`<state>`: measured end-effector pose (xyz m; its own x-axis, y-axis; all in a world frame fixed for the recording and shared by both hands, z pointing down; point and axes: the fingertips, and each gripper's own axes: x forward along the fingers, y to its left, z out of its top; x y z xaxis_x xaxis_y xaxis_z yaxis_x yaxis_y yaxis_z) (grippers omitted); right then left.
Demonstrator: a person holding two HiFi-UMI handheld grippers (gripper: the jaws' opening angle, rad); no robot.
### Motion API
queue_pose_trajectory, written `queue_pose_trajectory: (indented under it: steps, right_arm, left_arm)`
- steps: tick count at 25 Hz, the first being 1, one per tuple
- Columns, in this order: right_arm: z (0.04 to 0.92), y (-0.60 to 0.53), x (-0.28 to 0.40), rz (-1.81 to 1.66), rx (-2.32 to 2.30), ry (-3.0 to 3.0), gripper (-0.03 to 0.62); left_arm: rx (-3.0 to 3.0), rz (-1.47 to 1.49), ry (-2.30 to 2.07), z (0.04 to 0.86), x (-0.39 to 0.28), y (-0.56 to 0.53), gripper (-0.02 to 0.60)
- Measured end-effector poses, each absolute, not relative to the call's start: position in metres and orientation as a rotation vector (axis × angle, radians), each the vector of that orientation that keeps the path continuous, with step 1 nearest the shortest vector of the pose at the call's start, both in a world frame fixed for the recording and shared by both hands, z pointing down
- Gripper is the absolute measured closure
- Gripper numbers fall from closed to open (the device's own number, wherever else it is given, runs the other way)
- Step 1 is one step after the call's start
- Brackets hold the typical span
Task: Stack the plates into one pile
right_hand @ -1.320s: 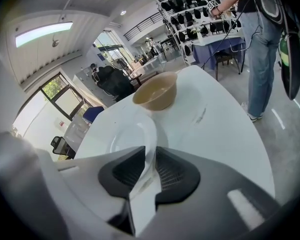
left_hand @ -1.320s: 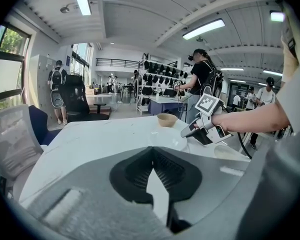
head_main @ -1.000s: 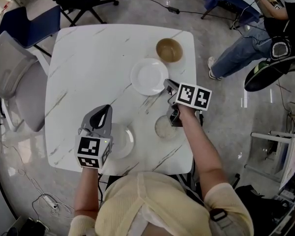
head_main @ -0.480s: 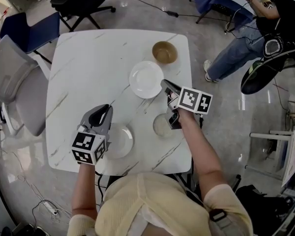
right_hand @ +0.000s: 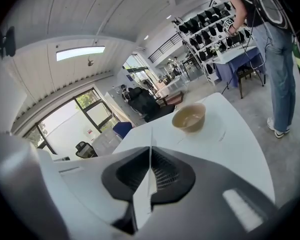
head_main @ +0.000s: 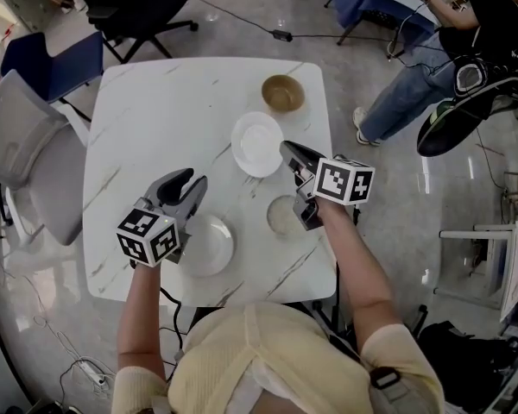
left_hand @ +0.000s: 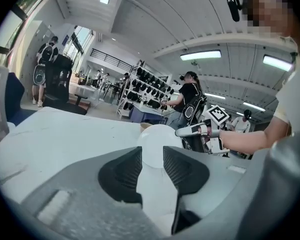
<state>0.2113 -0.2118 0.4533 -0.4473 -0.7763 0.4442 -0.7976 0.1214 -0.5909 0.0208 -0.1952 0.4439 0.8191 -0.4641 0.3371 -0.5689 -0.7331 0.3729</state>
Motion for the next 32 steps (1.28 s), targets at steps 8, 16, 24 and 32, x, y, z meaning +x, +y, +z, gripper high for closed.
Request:
queue_pose_trajectory:
  steps: [8, 16, 24, 32]
  right_arm:
    - [0.43, -0.2, 0.198, 1.253, 1.517, -2.478, 0.58]
    - [0.417, -0.19, 0.183, 1.251, 1.414, -2.562, 0.579]
    - [0.402, -0.176, 0.162, 1.258, 1.275, -2.659, 0.579]
    - [0.393, -0.163, 0.141, 1.261, 1.2, -2.702, 0.579]
  left_arm:
    - [2.486, 0.24, -0.593, 0.451, 0.036, -0.212, 0.387]
    - [2.452, 0.222, -0.55, 0.453, 0.032, -0.222, 0.327]
    - [2.481, 0.209, -0.496, 0.445, 0.04, -0.217, 0.307]
    - [2.473, 0.223, -0.482, 0.445, 0.038, -0.205, 0.305]
